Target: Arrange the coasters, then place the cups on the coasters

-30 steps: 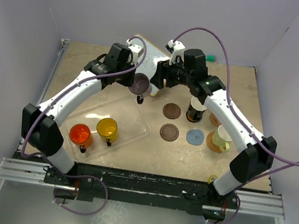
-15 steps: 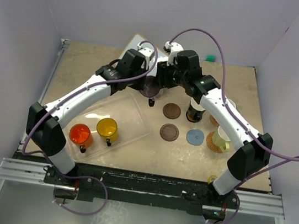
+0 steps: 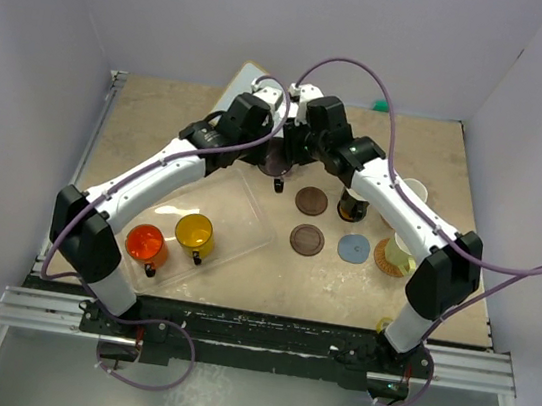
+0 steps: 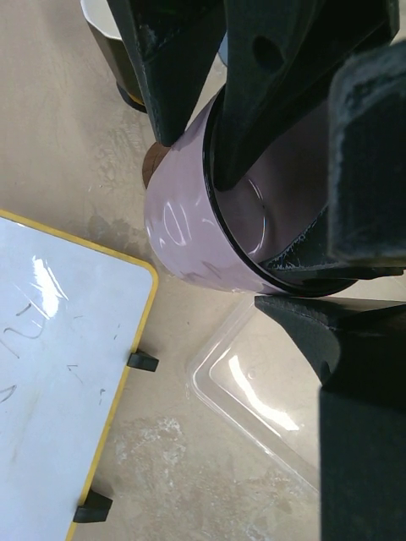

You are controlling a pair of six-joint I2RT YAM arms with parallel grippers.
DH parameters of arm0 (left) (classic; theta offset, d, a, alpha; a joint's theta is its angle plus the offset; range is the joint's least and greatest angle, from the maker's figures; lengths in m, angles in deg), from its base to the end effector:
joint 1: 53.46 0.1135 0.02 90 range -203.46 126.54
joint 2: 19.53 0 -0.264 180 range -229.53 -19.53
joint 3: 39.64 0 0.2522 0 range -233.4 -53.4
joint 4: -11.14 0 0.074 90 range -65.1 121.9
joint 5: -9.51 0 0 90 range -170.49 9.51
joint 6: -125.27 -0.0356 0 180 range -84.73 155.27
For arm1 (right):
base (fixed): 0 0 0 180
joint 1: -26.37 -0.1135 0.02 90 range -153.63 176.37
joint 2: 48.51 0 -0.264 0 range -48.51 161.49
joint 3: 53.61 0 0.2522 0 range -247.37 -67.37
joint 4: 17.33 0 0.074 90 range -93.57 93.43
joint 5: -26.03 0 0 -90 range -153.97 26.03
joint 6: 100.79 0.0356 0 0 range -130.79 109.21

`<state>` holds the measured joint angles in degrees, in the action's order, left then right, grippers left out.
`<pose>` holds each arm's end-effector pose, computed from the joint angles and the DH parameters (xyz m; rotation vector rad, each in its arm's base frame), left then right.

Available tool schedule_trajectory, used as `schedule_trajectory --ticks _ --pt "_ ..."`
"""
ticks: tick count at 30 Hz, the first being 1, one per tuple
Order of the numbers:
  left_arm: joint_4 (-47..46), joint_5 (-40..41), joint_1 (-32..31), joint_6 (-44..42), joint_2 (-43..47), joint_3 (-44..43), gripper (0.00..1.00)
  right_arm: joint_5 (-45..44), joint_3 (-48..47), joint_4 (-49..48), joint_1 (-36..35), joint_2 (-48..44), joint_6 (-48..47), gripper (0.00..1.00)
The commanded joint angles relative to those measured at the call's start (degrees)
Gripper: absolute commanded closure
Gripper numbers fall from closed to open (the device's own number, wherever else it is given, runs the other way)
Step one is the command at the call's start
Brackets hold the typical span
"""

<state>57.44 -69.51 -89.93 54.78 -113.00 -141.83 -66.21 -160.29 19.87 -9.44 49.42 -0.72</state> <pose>0.3029 -0.2154 0.3488 0.2245 2.2210 -0.3259 0.3268 0.2341 0.3611 -0.4435 2.0507 0.4492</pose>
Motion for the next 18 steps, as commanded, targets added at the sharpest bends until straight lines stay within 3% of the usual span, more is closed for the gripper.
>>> schedule_trajectory --ticks 1,9,13,18 --pt "-6.8 1.5 -0.3 2.8 1.1 -2.6 0.97 -2.4 -2.3 0.0 -0.3 0.1 -0.8 0.64" --pt "-8.0 -1.0 -0.3 3.2 2.6 -1.2 0.97 -3.7 -2.4 0.8 -0.2 -0.2 -0.8 0.99" --pt "-9.6 -3.2 -0.3 2.4 4.3 0.7 0.95 -3.7 -1.9 1.0 -0.2 -1.3 -1.3 1.0" --pt "-11.8 -6.6 -0.2 -1.4 8.0 4.2 0.82 -5.7 -0.3 0.5 -0.1 -2.9 -3.2 1.0"
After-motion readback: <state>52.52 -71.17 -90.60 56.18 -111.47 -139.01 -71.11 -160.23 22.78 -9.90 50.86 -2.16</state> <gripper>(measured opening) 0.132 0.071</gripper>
